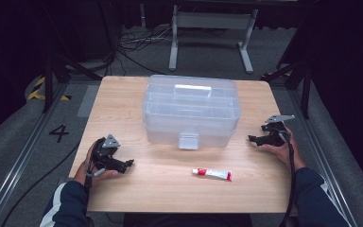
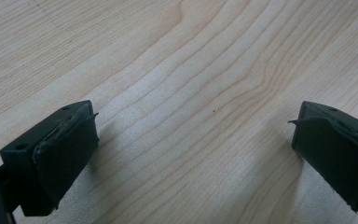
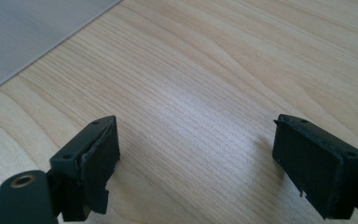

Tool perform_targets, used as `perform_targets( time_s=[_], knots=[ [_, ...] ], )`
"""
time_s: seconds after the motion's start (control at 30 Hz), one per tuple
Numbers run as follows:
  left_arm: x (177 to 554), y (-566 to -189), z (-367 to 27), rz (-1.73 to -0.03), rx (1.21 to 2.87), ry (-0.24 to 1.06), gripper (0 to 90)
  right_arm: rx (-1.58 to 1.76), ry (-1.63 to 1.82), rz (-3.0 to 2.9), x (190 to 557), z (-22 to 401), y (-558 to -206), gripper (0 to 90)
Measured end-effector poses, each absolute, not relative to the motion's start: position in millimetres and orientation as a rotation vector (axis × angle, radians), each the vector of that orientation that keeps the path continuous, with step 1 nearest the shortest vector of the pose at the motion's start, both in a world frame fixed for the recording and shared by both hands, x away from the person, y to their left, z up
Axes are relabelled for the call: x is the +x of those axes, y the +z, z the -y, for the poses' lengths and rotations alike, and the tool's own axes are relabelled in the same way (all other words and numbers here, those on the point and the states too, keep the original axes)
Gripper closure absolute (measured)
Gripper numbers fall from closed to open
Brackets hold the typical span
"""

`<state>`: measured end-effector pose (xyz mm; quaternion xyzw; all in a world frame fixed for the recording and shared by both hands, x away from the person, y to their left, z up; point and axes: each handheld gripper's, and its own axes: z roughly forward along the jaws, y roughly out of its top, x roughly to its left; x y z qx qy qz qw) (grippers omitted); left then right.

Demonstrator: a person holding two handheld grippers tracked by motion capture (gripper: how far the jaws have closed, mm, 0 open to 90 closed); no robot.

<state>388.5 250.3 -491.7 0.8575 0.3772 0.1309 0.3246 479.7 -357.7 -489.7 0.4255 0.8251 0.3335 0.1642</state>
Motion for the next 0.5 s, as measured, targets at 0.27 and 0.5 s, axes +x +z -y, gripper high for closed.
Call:
perform_targets(
  time_s=[0.27, 0.5],
  knots=[
    [387, -491, -252, -0.996, 2.249, 0.344, 0.6, 1.224, 0.944, -2.386, 480, 361, -484, 20.7],
    [386, -492, -253, -1.003, 2.244, 0.343, 0.6, 1.159, 1.022, -2.360, 473, 356, -463, 25.1]
  ],
)
